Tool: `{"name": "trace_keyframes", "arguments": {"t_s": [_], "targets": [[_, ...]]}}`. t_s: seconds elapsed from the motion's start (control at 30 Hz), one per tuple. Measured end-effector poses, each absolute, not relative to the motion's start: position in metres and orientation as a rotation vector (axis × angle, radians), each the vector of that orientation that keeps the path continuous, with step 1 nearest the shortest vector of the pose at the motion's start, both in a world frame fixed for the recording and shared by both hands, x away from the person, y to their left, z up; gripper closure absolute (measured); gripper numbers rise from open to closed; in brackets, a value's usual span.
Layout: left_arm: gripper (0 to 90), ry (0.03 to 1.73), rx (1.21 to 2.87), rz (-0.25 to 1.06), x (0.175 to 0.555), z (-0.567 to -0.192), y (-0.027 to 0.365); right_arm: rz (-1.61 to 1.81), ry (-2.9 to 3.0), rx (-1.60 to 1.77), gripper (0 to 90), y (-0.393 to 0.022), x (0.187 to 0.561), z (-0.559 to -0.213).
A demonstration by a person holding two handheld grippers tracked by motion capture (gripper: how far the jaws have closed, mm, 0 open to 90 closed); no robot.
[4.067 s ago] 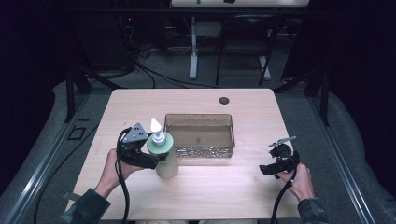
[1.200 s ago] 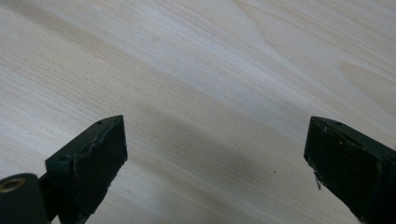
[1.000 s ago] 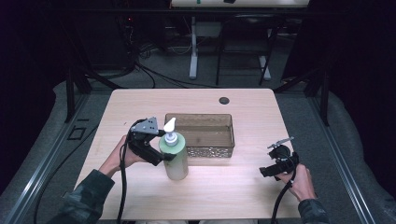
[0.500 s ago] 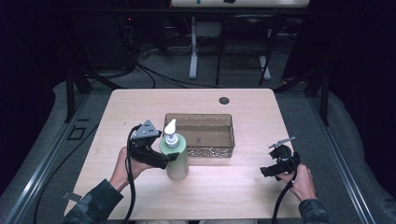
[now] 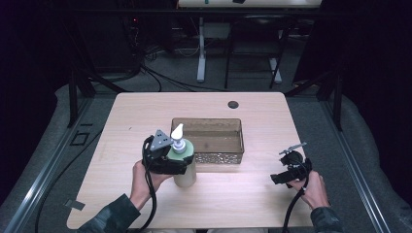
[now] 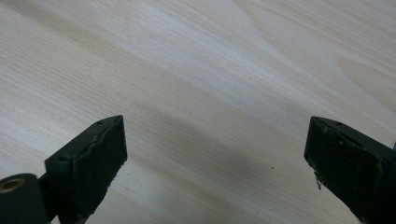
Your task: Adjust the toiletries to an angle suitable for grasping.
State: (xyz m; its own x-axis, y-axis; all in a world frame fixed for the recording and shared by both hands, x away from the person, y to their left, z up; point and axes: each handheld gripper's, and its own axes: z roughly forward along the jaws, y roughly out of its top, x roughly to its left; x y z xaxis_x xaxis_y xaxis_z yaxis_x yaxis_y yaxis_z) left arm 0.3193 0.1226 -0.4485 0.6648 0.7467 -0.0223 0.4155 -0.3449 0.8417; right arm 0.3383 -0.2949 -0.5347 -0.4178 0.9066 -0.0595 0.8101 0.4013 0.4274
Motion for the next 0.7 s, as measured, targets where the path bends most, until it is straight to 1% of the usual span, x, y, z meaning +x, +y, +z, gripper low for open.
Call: {"name": "trace_keyframes", "arguments": {"t_s": [0.17, 0.23, 0.4, 0.53, 0.6, 0.63, 0.7], "targets": [[12.0, 0.882, 2.009, 0.44, 0.322, -0.447, 0.125, 0.489, 2.379, 1.499, 5.3, -0.295, 0.338, -0.534], [12.0, 0.819, 2.047, 0.399, 0.326, -0.445, 0.128, 0.483, 2.378, 1.495, 5.3, -0.295, 0.338, -0.534], [12.1, 0.757, 2.094, 0.351, 0.331, -0.442, 0.131, 0.496, 2.375, 1.503, 5.2, -0.295, 0.338, -0.534], [12.2, 0.628, 2.146, 0.286, 0.339, -0.441, 0.136, 0.495, 2.374, 1.501, 5.3, -0.295, 0.338, -0.534], [12.2, 0.629, 2.144, 0.275, 0.34, -0.441, 0.137, 0.491, 2.376, 1.496, 5.3, -0.295, 0.338, -0.534], [12.2, 0.557, 2.184, 0.249, 0.344, -0.439, 0.138, 0.488, 2.377, 1.495, 5.3, -0.296, 0.338, -0.534], [12.2, 0.533, 2.188, 0.224, 0.348, -0.439, 0.14, 0.488, 2.376, 1.495, 5.3, -0.296, 0.338, -0.534]]}}
